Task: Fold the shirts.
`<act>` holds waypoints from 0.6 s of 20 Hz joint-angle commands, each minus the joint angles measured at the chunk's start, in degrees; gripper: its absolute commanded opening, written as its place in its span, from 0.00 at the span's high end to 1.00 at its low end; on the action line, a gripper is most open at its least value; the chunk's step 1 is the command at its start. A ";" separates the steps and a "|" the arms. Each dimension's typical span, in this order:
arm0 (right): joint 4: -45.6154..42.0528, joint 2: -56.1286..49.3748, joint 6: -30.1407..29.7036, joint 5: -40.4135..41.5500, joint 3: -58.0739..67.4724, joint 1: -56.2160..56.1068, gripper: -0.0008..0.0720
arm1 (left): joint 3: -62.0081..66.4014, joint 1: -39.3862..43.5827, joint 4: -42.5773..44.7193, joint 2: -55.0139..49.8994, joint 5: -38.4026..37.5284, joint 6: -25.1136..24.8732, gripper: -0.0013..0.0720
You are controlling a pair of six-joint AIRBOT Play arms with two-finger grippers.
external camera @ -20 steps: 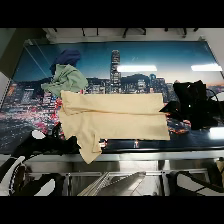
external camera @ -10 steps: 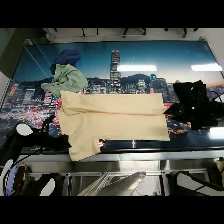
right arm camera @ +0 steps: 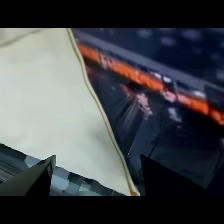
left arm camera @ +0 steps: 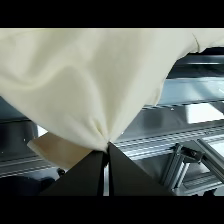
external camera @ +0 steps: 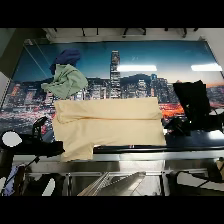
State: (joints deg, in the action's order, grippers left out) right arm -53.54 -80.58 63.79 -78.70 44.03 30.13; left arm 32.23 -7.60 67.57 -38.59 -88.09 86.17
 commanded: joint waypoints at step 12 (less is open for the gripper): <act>-0.42 0.74 -1.90 2.93 -6.80 -4.09 0.96 | 0.24 -0.07 0.15 -8.83 0.13 -2.73 0.96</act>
State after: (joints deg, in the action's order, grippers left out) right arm -53.19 -80.66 61.14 -74.85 37.41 27.46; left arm 32.40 -7.60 67.53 -47.27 -87.55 84.55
